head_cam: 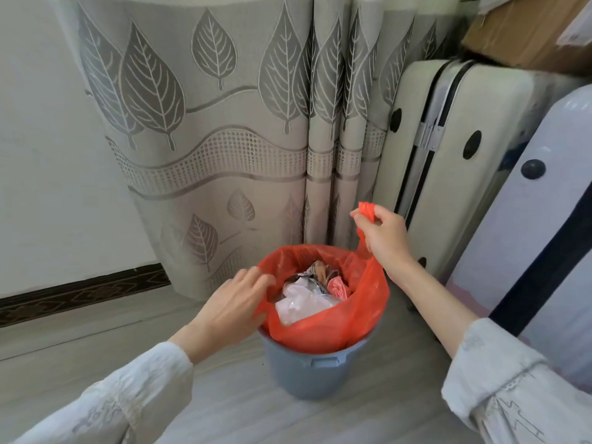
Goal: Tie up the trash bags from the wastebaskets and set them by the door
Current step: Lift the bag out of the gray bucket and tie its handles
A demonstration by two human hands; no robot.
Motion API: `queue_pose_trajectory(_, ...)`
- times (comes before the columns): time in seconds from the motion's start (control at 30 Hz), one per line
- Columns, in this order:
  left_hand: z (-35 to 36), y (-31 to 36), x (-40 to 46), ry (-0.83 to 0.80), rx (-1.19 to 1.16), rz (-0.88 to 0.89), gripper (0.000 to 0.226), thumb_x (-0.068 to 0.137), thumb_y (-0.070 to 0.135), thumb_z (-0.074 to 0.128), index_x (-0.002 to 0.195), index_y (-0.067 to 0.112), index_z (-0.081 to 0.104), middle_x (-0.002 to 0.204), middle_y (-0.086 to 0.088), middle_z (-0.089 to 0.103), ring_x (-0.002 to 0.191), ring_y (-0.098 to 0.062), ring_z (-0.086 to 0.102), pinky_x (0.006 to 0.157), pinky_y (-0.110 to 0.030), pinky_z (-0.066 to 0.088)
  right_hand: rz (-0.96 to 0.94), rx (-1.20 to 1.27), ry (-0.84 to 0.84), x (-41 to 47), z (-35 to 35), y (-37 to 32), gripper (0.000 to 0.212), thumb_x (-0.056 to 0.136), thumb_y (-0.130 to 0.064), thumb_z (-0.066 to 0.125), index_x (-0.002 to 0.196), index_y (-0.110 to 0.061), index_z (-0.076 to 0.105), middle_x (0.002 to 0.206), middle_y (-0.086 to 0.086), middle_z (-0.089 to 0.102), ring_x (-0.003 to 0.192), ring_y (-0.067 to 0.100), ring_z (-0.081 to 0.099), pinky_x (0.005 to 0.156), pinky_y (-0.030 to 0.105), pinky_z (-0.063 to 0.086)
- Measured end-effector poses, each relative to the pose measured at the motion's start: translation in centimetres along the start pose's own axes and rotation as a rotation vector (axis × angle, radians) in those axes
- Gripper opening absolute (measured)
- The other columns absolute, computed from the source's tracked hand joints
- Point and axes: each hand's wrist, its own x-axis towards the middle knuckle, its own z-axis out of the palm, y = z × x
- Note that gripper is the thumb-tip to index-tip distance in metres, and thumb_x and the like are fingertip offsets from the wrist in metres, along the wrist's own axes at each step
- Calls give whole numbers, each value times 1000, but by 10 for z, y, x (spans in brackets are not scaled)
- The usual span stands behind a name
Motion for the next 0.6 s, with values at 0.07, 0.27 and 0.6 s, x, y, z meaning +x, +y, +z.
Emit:
queue_pose_trajectory(0.07,18,-5,-17,-90,-329,-310,79,70,38,65,136,11,32,130,-9,43,122,-28,40,102,-38,38,-63,-206,-42,-13,4,11,17,86,-21,58,73,-11,61,60,7,55,63,21,48,65,33,39)
queue_pose_trajectory(0.27,58,-3,-39,-175,-890,-786,83,65,9,79,133,1,33,115,-13,61,96,-23,59,81,-24,45,-173,-508,-140,-47,15,36,16,86,-22,56,96,-13,66,99,7,68,98,29,59,85,45,46)
queue_pose_trajectory(0.6,-40,-42,12,81,351,-42,20,55,3,72,70,10,62,76,-12,56,68,-32,58,57,-35,50,119,-63,-60,-6,17,-1,15,89,-14,52,79,-12,63,68,2,60,72,22,57,74,36,47)
